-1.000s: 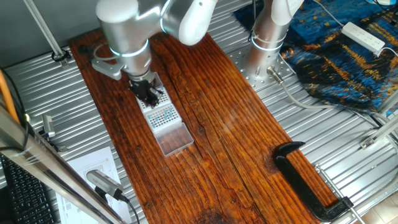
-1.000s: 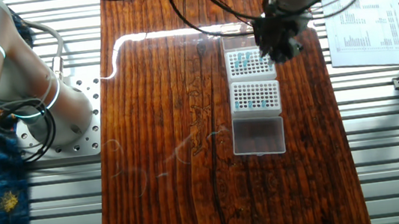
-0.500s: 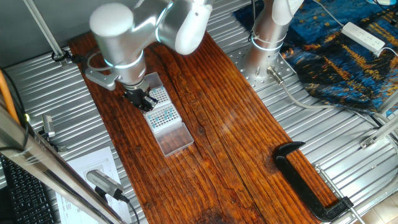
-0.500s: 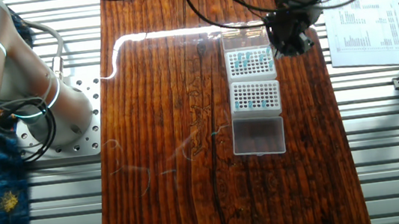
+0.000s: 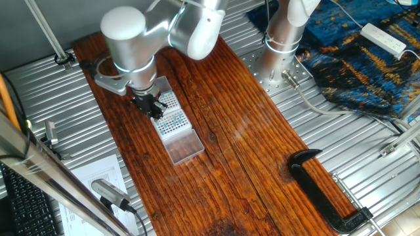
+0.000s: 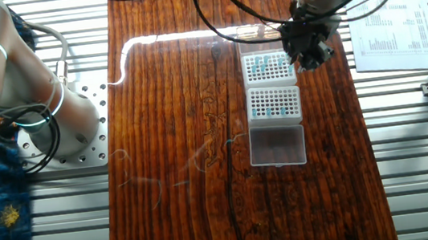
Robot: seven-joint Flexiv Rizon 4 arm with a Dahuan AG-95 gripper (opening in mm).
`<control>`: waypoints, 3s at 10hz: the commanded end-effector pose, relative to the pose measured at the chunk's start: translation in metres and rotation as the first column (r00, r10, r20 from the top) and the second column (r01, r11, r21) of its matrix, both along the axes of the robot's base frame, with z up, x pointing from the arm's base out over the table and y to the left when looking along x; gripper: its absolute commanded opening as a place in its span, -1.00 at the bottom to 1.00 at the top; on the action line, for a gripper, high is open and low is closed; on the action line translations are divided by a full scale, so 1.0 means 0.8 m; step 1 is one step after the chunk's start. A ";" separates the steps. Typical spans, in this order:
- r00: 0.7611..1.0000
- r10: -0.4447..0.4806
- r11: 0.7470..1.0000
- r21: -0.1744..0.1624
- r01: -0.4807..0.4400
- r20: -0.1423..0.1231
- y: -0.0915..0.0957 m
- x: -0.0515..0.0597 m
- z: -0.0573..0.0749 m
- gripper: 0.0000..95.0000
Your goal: Transfer all medium pipette tips from one holder to another
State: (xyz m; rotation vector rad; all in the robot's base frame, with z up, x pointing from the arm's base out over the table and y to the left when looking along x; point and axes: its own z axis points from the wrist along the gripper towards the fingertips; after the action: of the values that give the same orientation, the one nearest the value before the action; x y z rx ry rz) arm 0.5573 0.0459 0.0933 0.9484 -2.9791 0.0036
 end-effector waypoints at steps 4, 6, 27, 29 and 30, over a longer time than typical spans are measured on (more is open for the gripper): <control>1.000 0.004 1.000 0.002 -0.004 -0.006 0.001 -0.006 -0.003 -0.60; 1.000 -0.002 1.000 -0.002 0.002 -0.008 0.007 -0.009 -0.006 -0.60; 1.000 -0.005 1.000 0.002 0.005 -0.013 0.008 -0.012 0.024 -1.00; 1.000 -0.001 1.000 0.004 0.001 -0.019 0.004 -0.014 0.049 -1.00; 1.000 0.005 1.000 0.007 -0.005 -0.021 -0.001 -0.013 0.061 -1.00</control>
State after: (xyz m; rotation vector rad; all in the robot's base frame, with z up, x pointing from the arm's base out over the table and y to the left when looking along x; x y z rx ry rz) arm 0.5473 0.0419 0.1463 0.9564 -2.9588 -0.0168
